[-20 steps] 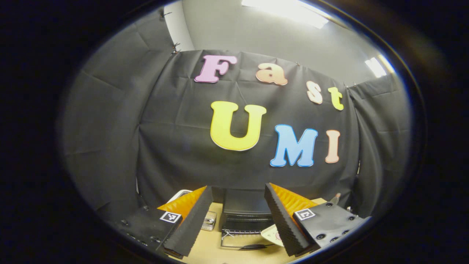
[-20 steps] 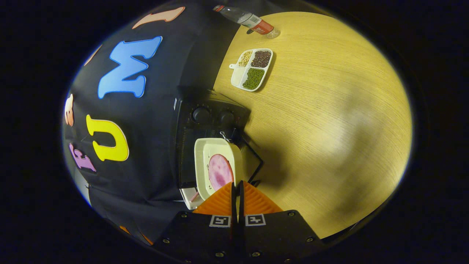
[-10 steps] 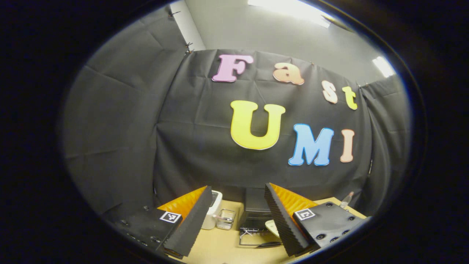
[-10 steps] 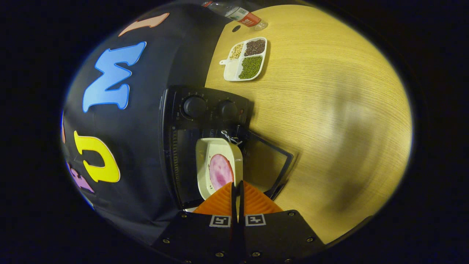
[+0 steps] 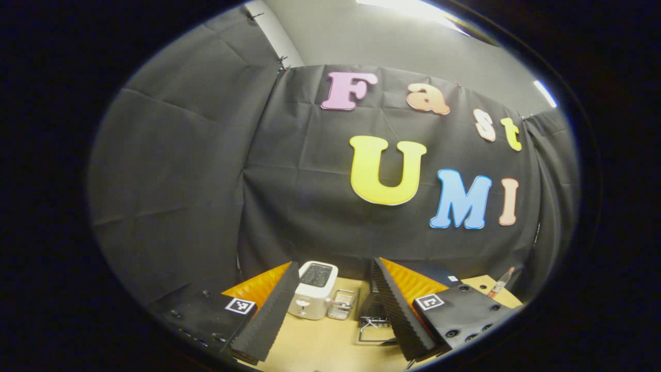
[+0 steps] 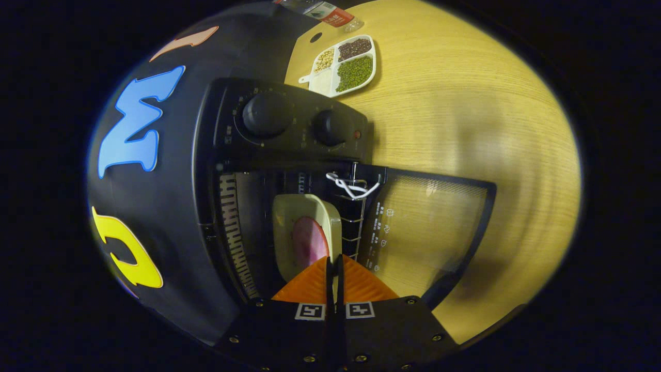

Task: Open the electric oven with the left hand, put the food in, and close the electric oven.

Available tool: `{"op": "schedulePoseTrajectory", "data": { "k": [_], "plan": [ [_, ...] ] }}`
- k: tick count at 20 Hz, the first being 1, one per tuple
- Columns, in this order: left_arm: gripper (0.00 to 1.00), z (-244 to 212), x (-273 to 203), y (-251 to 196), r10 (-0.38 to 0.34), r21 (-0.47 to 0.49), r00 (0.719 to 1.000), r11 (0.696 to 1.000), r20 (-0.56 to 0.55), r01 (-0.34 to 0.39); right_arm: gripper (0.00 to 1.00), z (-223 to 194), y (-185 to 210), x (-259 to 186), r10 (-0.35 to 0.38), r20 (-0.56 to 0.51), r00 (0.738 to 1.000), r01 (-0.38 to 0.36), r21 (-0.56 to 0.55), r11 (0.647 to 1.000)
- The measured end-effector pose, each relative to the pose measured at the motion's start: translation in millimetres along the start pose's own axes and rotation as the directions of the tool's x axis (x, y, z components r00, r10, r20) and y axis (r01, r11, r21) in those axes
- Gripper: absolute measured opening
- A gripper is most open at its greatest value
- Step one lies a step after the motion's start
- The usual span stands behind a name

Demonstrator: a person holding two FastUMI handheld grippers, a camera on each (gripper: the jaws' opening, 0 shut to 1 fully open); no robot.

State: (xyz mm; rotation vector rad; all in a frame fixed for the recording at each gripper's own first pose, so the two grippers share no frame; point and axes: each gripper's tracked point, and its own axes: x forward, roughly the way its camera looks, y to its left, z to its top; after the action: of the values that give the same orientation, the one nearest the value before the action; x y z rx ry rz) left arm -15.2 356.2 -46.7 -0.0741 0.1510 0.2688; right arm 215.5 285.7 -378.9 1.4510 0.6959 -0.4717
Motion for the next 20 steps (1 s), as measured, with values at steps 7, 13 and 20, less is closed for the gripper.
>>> {"op": "schedulePoseTrajectory", "data": {
  "k": [7, 13, 20],
  "plan": [
    [1.00, -6.9, 2.9, 28.6, 0.066, -0.005, 0.997, 0.998, -0.027, -0.066, 0.01, -9.0, 25.3, 36.2, 0.015, 0.037, 0.999, -0.018, 0.083, 0.996],
    [1.00, -7.6, 14.4, 12.2, 0.040, -0.011, 0.999, 0.999, -0.030, -0.041, 0.07, -11.6, 25.1, 31.4, 0.031, 0.014, 0.999, -0.031, 0.008, 0.999],
    [1.00, -13.3, 24.4, -40.4, -0.047, -0.004, 0.998, 0.999, -0.035, 0.047, 0.28, 1.8, 1.7, -10.8, 0.015, -0.029, 0.999, -0.022, -0.253, 0.967]
  ]
}}
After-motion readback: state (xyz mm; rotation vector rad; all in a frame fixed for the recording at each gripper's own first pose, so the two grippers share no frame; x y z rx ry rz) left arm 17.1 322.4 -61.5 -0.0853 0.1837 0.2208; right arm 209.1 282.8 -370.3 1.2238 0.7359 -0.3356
